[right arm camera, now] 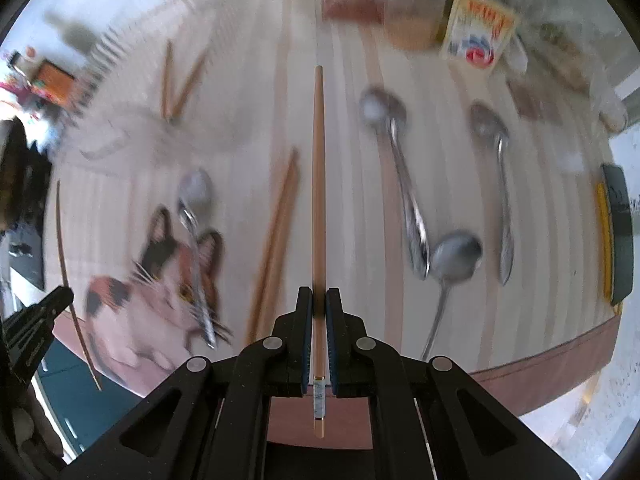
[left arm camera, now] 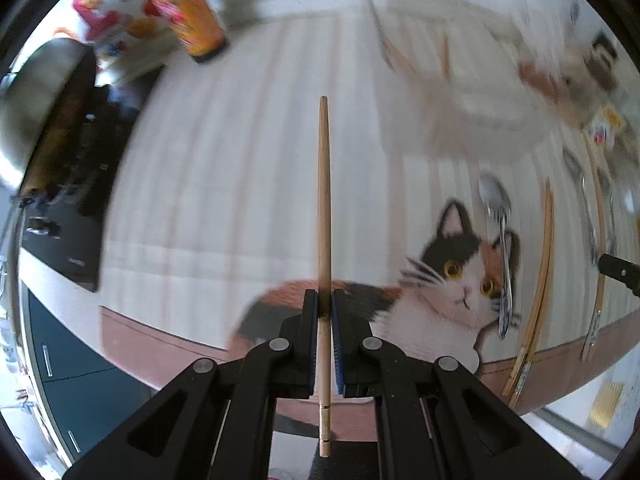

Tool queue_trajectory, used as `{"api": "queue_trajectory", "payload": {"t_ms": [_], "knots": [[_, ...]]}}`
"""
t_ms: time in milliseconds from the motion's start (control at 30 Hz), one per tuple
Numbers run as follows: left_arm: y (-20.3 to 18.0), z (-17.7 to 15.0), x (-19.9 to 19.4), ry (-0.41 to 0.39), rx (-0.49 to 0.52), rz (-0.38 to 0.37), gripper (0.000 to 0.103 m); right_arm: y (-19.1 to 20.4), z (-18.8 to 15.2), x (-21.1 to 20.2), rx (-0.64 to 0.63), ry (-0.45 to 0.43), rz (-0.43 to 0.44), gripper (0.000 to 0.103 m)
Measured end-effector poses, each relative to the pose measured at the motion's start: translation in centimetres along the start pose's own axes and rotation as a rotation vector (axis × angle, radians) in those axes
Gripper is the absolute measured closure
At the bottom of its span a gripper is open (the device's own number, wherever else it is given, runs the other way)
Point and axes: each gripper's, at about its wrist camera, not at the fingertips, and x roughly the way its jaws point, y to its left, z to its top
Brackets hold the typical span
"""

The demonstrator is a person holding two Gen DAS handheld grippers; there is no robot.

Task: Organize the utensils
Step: 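Lift both chopsticks, carry them into the clear basket and open both tools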

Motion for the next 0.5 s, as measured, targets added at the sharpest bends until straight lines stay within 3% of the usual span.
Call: {"api": "queue_trajectory", "payload": {"t_ms": [200, 367, 500], "knots": [[2.0, 3.3, -5.8, -0.104, -0.066, -0.038, 0.099, 0.6, 4.3, -4.5, 0.000, -0.088, 0.082, 0.096], [1.3, 9.6, -10.8, -0.221, -0.044, -0.093, 0.099, 2.8, 9.5, -9.2, -0.051, -0.171, 0.138, 0.096], [-0.6, 15.0, -11.3, -0.228, -0.016, -0.141, 0.099, 5.3, 14.2, -11.3, -0.101, -0.222, 0.136, 0.096]]}}
